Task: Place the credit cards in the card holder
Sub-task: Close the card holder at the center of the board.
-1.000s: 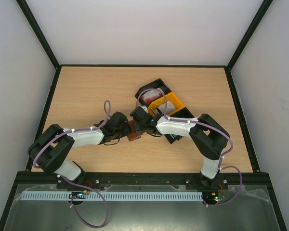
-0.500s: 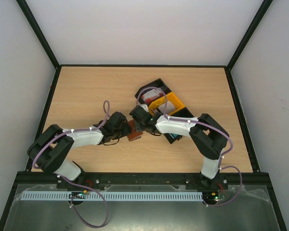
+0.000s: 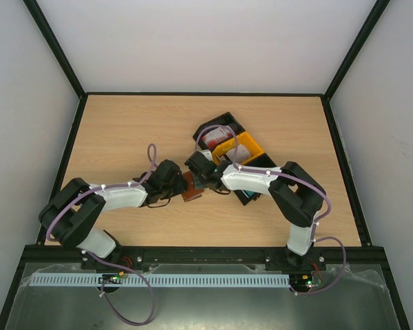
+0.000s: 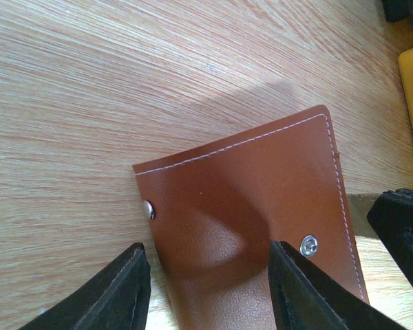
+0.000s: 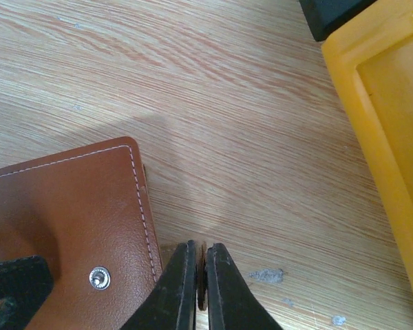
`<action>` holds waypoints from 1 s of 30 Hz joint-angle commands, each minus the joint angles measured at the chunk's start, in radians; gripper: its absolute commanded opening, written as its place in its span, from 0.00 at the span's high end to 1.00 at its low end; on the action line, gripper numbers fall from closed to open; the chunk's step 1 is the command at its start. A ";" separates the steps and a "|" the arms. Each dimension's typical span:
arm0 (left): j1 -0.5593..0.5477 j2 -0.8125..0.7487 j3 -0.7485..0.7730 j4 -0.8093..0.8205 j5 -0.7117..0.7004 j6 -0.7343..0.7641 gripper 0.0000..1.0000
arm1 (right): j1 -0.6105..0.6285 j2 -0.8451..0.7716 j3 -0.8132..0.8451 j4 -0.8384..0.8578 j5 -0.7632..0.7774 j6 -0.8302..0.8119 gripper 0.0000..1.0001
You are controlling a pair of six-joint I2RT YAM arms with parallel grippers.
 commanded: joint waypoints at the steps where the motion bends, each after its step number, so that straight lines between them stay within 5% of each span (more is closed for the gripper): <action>1: 0.002 0.031 -0.061 -0.175 0.024 -0.016 0.50 | 0.006 0.011 0.025 -0.030 0.022 0.007 0.98; 19: 0.027 0.037 -0.101 -0.079 0.052 -0.054 0.43 | -0.047 -0.034 -0.029 0.107 -0.263 -0.088 0.98; 30: 0.052 0.064 -0.140 -0.052 0.062 -0.055 0.58 | -0.068 -0.068 -0.078 0.199 -0.346 -0.045 0.98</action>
